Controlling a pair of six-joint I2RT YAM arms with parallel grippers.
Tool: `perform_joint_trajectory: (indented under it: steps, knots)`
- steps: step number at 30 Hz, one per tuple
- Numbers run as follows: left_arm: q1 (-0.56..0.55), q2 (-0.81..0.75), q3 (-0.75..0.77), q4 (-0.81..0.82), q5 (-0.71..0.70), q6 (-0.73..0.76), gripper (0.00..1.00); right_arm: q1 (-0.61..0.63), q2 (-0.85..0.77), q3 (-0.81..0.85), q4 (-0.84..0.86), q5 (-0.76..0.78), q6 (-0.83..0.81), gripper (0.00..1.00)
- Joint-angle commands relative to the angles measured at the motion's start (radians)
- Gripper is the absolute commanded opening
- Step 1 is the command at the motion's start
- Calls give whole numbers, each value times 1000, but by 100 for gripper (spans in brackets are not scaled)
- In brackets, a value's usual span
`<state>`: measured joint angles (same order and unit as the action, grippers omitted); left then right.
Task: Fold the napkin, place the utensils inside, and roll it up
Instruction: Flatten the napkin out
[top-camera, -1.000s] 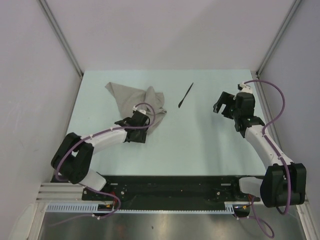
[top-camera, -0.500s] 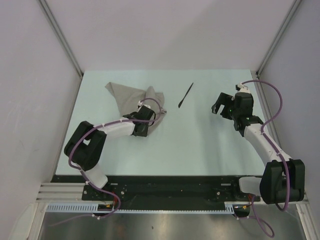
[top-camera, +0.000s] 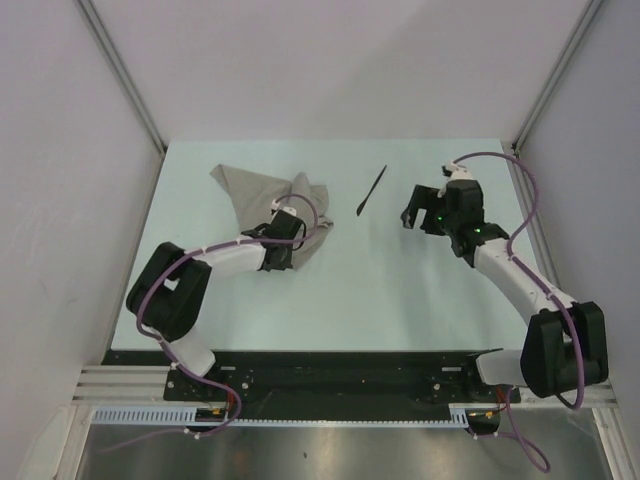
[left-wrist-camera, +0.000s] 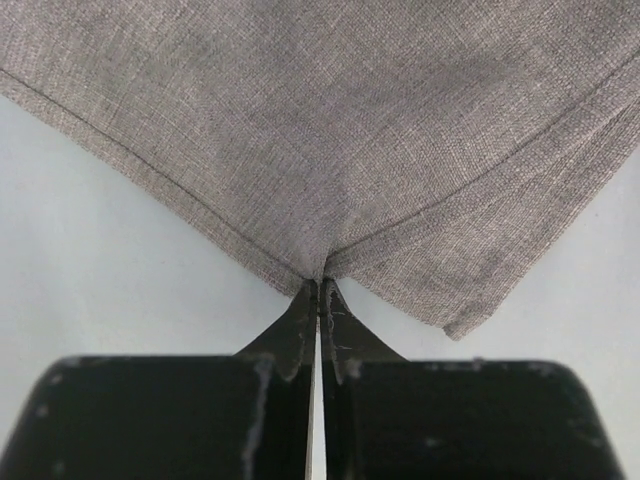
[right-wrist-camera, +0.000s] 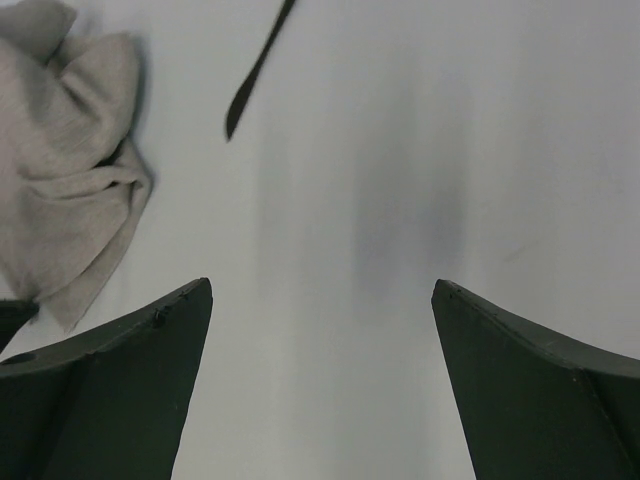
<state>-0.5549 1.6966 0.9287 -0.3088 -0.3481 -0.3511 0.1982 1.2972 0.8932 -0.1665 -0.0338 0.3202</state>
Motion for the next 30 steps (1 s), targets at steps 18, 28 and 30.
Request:
perform_joint_trajectory:
  steps: [18, 28, 30]
  knots:
    - [315, -445, -160, 194, 63, -75, 0, 628, 625, 535, -149, 103, 88, 86]
    - [428, -466, -174, 243, 116, -103, 0, 742, 827, 768, -349, 256, 94, 79]
    - [435, -463, -171, 249, 130, -106, 0, 765, 841, 803, -378, 270, 97, 78]
